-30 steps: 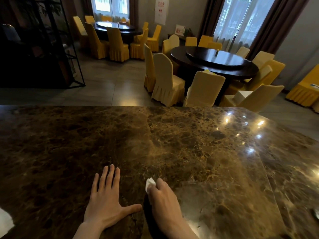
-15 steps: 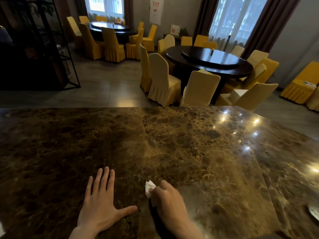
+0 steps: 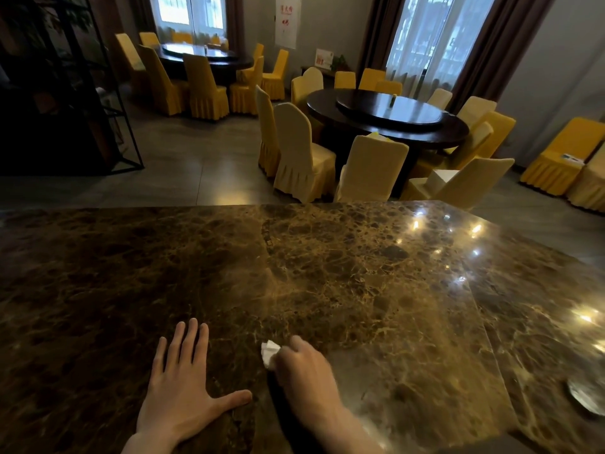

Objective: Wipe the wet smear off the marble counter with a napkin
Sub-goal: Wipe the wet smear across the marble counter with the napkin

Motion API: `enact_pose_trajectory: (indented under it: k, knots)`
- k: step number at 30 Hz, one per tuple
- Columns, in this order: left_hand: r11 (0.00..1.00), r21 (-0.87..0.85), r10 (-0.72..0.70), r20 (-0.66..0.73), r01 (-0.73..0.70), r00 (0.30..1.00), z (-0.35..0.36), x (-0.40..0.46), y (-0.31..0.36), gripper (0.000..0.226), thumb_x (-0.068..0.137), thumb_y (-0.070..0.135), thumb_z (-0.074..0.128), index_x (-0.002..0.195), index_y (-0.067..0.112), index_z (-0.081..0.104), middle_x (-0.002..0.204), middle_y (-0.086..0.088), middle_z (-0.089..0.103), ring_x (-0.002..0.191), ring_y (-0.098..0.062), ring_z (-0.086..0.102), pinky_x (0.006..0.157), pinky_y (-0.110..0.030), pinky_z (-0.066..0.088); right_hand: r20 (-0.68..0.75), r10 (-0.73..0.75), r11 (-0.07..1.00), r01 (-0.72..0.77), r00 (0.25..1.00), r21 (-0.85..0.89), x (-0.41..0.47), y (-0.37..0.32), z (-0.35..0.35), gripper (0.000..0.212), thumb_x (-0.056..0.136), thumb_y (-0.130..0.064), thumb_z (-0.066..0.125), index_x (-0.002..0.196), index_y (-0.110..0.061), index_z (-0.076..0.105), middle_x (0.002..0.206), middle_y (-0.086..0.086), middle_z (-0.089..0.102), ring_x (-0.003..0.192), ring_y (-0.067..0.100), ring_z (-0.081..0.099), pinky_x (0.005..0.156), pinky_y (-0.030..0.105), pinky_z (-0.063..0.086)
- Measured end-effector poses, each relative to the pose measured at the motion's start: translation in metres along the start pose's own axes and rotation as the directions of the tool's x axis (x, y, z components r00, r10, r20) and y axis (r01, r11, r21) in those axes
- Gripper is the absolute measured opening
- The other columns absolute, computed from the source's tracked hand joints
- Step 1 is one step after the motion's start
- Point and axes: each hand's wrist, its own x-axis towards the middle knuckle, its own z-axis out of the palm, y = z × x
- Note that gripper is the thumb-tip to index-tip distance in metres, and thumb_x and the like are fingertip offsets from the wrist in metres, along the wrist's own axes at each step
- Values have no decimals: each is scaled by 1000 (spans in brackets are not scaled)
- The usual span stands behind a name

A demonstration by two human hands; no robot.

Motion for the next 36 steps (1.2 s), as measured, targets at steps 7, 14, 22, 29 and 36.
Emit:
enact_pose_trajectory:
  k: [7,14,22,29,36]
  knots:
    - [999,35,-5,22,4,1000,-1,-2,1,151,45,118,10,153,21,-32,163,0,-40,148,-19,-43,129,-52,-16,-360,581,792,-608,730,44,0,115,-71,16,93,-7,60,93,-6,76,86,8,57,73,31,56,63,35,42]
    - [998,56,0,27,-2,1000,-1,-1,1,153,45,117,6,155,18,-30,166,-2,-36,150,-20,-40,130,-53,-14,29,50,999,-50,998,11,6,-19,12,3,88,-20,70,85,-18,70,91,-4,58,75,14,55,61,22,35]
    - [1000,18,5,4,-5,1000,0,-3,0,151,48,118,13,156,20,-28,166,0,-35,149,-19,-41,130,-53,-14,-263,470,871,-490,843,-13,20,61,-45,11,92,-10,64,90,-6,75,89,6,59,76,28,60,65,37,49]
    - [999,28,15,-2,-15,1000,3,0,-2,151,47,117,10,155,19,-29,165,-1,-36,149,-19,-41,130,-54,-13,93,-65,997,68,994,-38,11,-12,3,6,89,-23,68,85,-19,66,91,-2,57,80,21,58,63,30,39]
    - [1000,10,13,-28,-12,1000,4,-1,-1,151,48,118,13,156,20,-26,166,0,-34,149,-19,-40,130,-54,-13,-286,476,865,-502,832,-20,25,57,-40,11,93,-12,65,94,-6,74,92,7,61,79,27,61,65,33,43]
